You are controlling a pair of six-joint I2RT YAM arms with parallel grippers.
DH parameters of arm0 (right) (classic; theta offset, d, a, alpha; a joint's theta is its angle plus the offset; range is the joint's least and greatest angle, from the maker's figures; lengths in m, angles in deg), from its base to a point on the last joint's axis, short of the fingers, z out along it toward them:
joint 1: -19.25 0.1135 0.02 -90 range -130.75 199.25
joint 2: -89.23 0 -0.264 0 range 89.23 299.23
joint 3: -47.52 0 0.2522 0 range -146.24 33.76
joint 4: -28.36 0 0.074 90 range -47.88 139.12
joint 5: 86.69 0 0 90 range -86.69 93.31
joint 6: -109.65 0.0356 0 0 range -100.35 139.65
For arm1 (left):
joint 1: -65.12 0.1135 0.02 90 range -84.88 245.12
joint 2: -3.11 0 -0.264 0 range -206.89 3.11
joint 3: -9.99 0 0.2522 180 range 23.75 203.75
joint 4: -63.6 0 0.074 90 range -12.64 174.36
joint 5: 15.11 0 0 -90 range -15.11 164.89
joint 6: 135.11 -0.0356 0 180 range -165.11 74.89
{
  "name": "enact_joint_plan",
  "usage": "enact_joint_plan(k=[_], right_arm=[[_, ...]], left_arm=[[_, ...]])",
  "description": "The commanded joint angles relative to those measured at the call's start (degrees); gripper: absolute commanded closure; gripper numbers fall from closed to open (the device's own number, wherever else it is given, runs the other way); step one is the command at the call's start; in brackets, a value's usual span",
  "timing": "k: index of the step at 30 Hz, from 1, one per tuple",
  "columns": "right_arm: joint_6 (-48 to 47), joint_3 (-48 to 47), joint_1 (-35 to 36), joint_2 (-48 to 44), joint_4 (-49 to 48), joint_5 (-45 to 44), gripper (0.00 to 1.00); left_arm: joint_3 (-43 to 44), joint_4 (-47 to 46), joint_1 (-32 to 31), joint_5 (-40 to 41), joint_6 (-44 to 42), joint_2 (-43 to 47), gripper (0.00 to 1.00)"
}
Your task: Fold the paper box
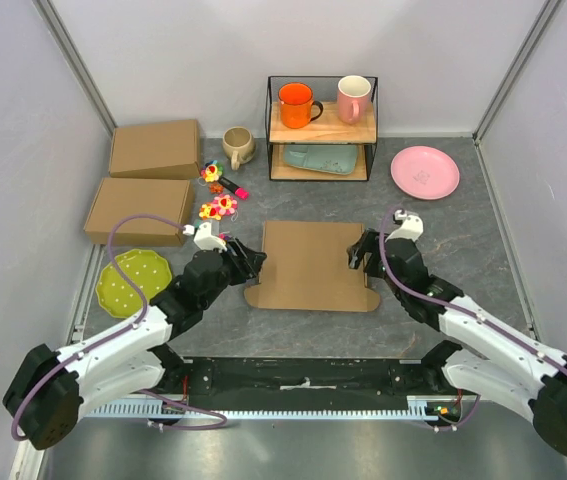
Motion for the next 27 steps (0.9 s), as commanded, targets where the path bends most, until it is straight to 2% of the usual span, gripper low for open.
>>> enact_joint_plan(k=[1, 2, 3, 4, 5, 6, 9, 11, 19, 27], right_arm=[[0.4, -0.1, -0.6, -5.1, 6.5, -5.3, 0.18], [1.1, 2.0, -1.5, -5.5, 6.0, -5.0, 0.37], [2.0, 3.0, -2.1, -5.7, 5.7, -4.5, 0.51], [3.1, 3.9, -2.5, -5.4, 5.3, -3.1, 0.66], [4.2, 4.7, -3.1, -4.9, 4.1, -2.3, 0.91], [4.8, 5.7, -3.2, -3.8, 3.6, -1.8, 1.00], [5.8, 7.1, -3.1, -2.5, 1.4, -0.8, 1.00], [6.2, 7.7, -3.2, -2.1, -0.1, -1.2, 1.00], [6.0, 7.7, -3.3, 3.7, -4.1, 1.2, 1.00], [8.3, 13.4, -3.3, -0.2, -7.0, 4.3, 1.00]], left_arm=[[0.3, 5.4, 1.6, 5.0, -1.1, 1.5, 0.41], [-0.7, 5.4, 2.4, 4.5, 1.4, 0.7, 0.45], [-1.3, 4.1, 3.5, 1.9, 2.2, -0.1, 0.61], [-1.9, 3.1, 5.9, 0.1, 2.3, -2.4, 0.69], [-2.4, 2.7, 7.1, -1.4, 3.4, -3.3, 0.76], [-2.7, 1.5, 8.1, -3.5, 3.9, -4.2, 0.87], [-3.7, -2.0, 9.6, -5.1, 4.4, -6.4, 0.96], [-2.8, -2.2, 9.8, -5.2, 4.5, -8.3, 0.98], [-2.0, -7.8, 9.9, -10.6, 5.8, -14.8, 0.98], [-4.6, -12.5, 9.9, -12.6, 6.0, -16.1, 0.98]])
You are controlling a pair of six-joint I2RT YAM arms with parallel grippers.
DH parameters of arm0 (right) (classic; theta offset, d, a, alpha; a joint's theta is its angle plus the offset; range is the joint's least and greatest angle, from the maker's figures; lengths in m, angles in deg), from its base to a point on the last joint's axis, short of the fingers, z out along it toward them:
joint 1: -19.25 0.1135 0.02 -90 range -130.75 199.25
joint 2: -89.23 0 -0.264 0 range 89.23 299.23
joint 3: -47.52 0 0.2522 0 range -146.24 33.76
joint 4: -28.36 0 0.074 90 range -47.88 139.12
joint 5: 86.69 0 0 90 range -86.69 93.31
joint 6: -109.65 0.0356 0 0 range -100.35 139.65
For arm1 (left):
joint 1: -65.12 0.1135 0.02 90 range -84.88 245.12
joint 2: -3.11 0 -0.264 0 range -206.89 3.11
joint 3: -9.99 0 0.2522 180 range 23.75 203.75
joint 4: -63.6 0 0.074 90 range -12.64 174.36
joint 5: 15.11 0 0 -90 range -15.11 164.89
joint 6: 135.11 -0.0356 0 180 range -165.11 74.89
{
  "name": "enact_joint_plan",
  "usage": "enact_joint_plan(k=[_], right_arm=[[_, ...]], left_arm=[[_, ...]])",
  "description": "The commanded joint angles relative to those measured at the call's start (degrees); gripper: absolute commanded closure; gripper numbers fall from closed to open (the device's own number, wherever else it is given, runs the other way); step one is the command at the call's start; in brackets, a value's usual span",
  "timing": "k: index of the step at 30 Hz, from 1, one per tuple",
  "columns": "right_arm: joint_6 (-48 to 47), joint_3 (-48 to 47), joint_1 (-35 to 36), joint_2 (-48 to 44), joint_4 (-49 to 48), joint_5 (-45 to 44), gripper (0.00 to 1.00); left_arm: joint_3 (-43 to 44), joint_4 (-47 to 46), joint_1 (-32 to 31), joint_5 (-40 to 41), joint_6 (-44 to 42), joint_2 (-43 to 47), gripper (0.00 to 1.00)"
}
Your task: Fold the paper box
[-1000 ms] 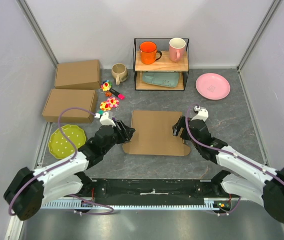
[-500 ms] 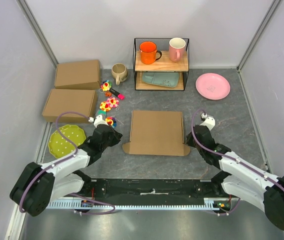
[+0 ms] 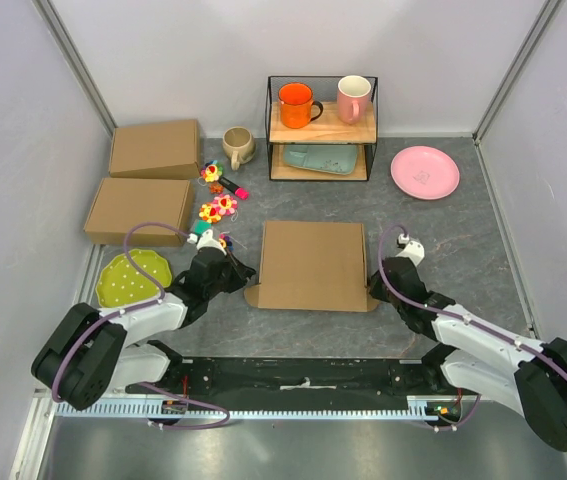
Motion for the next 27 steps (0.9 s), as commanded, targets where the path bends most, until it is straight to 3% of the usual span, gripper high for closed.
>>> enact_joint_plan(k=[1, 12, 27], right_arm=[[2.4, 3.9, -0.2, -3.7, -3.9, 2.0, 1.00], [1.9, 6.6, -0.1, -8.9, -4.5, 2.7, 1.00], [0.2, 6.2, -0.1, -13.3, -6.7, 10.7, 1.00]], left_arm=[[-0.7, -5.1, 0.3, -1.5, 1.5, -0.5, 0.98], [-2.0, -8.9, 0.3, -3.9, 2.2, -1.7, 0.98], [-7.1, -21.5, 0.2, -12.4, 3.2, 0.2, 0.98]])
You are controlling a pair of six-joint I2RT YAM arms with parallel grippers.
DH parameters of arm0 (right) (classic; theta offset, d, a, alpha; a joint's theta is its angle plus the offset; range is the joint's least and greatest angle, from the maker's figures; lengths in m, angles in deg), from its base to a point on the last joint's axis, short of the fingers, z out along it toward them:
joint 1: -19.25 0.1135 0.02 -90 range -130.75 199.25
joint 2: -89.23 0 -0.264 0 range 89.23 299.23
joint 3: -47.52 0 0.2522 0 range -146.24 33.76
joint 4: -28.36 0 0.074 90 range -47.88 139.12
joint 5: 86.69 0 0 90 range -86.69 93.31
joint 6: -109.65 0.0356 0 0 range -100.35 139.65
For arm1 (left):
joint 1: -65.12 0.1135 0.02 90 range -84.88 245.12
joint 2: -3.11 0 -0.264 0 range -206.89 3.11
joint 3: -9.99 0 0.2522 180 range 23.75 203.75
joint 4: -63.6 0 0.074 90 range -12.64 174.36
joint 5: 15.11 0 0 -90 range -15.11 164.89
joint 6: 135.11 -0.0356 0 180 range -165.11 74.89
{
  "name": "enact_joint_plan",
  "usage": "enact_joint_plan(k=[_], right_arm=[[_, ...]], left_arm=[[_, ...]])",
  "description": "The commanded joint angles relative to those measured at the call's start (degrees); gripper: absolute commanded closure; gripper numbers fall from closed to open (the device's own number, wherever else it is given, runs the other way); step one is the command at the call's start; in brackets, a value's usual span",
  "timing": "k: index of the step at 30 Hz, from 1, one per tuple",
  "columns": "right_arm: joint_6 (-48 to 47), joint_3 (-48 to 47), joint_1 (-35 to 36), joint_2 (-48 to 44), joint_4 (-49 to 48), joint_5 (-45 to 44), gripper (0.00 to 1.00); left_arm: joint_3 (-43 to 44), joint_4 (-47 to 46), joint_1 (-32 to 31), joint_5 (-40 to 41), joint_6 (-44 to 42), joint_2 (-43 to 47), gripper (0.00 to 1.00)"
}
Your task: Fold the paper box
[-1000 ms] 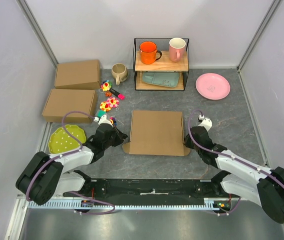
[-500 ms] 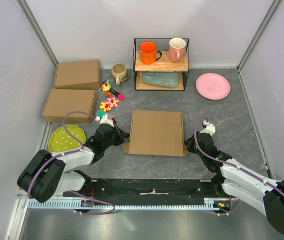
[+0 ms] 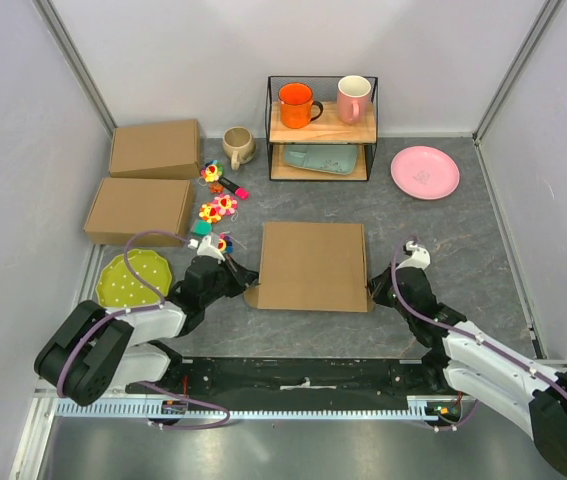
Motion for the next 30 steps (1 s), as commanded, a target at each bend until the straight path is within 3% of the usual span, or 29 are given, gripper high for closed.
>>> enact_joint_plan(k=[1, 13, 20, 30], right_arm=[[-0.4, -1.3, 0.3, -3.8, -2.5, 5.1, 1.00], [-1.9, -8.6, 0.3, -14.3, 9.1, 6.4, 1.00], [-2.3, -15.3, 0.2, -15.5, 15.8, 5.5, 1.00], [-1.5, -20.9, 0.3, -13.9, 19.5, 5.2, 1.00]], left_arm=[[-1.3, -8.0, -0.4, -6.4, 2.0, 2.9, 0.98], [-0.8, -1.5, -0.5, -11.8, 2.5, 17.6, 0.98], [1.0, 4.8, -0.9, -13.1, 3.5, 24.9, 0.98], [6.0, 10.9, -0.9, -13.8, 3.5, 26.9, 0.98]])
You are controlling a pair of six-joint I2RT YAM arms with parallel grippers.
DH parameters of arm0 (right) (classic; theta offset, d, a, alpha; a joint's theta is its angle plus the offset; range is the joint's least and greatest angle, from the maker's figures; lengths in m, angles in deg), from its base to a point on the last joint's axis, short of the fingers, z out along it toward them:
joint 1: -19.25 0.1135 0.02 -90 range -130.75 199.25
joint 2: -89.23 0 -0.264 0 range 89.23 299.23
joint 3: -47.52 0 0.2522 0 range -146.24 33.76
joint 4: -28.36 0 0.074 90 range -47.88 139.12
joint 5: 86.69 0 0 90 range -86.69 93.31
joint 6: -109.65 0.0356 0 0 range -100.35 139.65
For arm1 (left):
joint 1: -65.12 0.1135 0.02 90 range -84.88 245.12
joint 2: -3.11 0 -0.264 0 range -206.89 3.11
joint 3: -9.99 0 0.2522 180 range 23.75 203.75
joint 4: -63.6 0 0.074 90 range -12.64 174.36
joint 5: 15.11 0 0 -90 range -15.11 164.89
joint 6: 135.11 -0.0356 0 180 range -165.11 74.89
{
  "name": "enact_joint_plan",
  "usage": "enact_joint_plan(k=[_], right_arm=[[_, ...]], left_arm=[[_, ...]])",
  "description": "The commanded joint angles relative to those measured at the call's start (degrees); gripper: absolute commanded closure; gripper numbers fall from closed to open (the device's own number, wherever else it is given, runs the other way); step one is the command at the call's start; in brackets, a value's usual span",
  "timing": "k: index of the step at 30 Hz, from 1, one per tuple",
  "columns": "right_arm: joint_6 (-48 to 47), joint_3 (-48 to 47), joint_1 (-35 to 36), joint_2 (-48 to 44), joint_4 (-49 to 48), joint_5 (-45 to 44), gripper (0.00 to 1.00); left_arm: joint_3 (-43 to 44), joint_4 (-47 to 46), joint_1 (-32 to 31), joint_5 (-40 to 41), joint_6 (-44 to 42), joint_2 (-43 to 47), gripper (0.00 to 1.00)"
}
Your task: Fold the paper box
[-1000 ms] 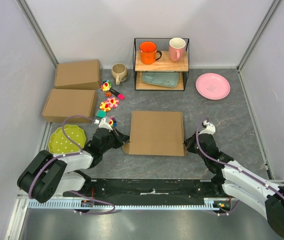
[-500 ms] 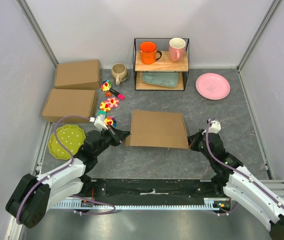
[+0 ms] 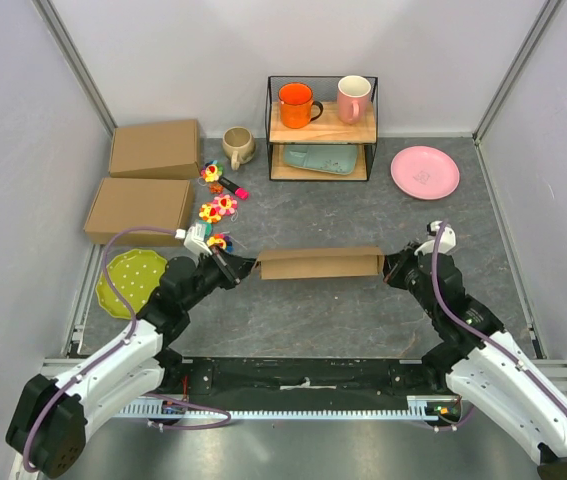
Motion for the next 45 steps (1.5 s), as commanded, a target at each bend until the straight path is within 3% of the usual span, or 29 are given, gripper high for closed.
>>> enact_joint_plan(k=[1, 10, 20, 28, 45], right_arm=[[2.3, -3.5, 1.0, 1.1, -3.4, 6.4, 1.00], [2.6, -4.0, 1.0, 3.2, -3.9, 6.2, 1.00], [2.5, -3.9, 1.0, 6.4, -5.1, 4.3, 1.00], [0.0, -6.9, 1.0, 7.2, -1.4, 0.1, 1.00], [-7.0, -14.9, 1.1, 9.3, 4.8, -8.3, 0.98]], left_arm=[[4.7, -0.5, -1.2, -7.3, 2.5, 0.4, 0.98], [8.5, 1.0, -1.2, -6.6, 1.5, -3.1, 0.98], [14.0, 6.1, -1.1, 0.5, -1.3, -8.8, 0.96], [17.6, 12.3, -0.9, 7.0, -3.1, -10.6, 0.94], [23.7, 15.7, 0.8, 9.5, -5.2, -15.6, 0.89]])
